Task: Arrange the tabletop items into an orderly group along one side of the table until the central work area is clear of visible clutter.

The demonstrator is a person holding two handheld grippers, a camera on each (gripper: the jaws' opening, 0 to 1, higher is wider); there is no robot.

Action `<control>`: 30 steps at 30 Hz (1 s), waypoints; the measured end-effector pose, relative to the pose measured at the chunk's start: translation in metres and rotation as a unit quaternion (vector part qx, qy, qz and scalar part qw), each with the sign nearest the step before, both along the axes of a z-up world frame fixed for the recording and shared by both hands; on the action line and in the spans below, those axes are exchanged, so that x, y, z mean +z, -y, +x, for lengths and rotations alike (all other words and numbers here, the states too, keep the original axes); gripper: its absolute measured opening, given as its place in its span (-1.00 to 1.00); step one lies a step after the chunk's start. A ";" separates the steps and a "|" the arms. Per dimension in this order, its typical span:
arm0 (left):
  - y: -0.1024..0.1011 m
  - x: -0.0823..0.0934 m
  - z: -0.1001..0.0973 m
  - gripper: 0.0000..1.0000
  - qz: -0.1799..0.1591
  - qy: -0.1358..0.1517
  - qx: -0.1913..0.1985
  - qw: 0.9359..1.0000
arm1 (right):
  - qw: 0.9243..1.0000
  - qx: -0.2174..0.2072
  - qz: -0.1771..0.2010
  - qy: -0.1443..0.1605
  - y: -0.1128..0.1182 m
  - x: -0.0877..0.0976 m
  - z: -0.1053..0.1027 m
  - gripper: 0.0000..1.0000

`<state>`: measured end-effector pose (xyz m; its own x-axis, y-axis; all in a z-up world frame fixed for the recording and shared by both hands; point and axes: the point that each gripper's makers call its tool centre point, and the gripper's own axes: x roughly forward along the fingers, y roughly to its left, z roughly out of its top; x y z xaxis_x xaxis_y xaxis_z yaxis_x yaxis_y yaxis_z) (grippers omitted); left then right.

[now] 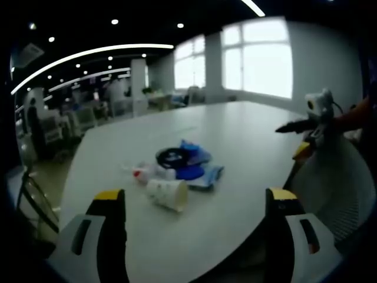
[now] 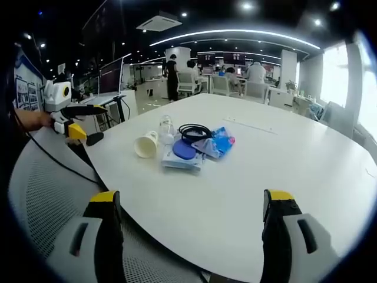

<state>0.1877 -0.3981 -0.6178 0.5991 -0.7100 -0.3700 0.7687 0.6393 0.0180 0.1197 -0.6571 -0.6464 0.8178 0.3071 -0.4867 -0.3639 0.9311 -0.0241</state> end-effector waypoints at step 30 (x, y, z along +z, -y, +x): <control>0.003 -0.001 0.000 0.90 0.025 0.006 -0.011 1.000 | 1.000 0.000 -0.004 -0.009 0.002 -0.002 -0.002 0.92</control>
